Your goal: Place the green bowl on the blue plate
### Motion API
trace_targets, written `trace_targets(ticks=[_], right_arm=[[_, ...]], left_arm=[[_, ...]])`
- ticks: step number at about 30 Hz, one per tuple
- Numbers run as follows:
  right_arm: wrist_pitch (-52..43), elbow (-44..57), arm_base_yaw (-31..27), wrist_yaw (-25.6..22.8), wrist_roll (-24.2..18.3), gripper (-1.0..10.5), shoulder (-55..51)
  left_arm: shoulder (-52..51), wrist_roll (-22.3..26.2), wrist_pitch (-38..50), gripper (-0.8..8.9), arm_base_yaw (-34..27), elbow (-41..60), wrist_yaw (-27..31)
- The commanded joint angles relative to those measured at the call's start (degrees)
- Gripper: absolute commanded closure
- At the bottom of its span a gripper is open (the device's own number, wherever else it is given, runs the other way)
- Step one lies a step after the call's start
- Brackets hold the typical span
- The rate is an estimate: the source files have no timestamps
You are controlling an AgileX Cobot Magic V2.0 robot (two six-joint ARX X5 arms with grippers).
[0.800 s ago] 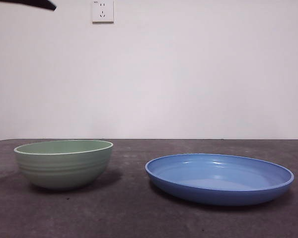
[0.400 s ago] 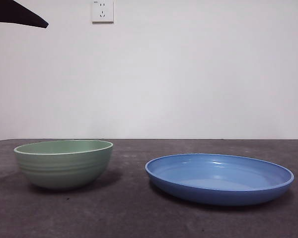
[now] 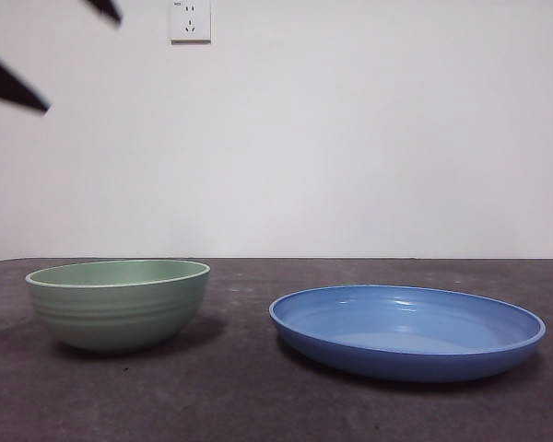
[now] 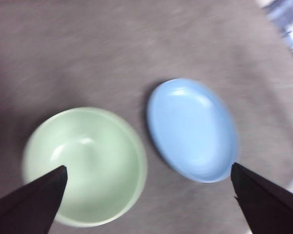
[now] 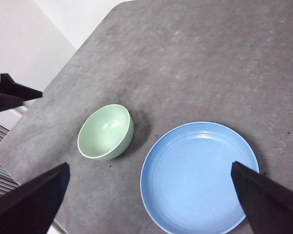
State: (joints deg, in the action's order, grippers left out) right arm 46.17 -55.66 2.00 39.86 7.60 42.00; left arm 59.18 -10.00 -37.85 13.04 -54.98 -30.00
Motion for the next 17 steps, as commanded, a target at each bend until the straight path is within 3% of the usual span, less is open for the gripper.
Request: trace_targets(ticks=[1, 12, 17], right_arm=[[-0.3, -1.0, 0.2, 0.2, -0.5, 3.4, 0.2], [-0.3, -1.0, 0.2, 0.2, -0.2, 3.4, 0.2], [-0.3, -1.0, 0.2, 0.2, -0.1, 3.4, 0.2]], left_arm=[[3.1, 0.3, -0.5, 1.58, -0.1, -1.2, 3.6], [17.5, 1.0, 0.2, 1.60, -0.2, -1.2, 14.1], [23.5, 2.0, 0.7, 1.61, -0.2, -1.4, 14.4]])
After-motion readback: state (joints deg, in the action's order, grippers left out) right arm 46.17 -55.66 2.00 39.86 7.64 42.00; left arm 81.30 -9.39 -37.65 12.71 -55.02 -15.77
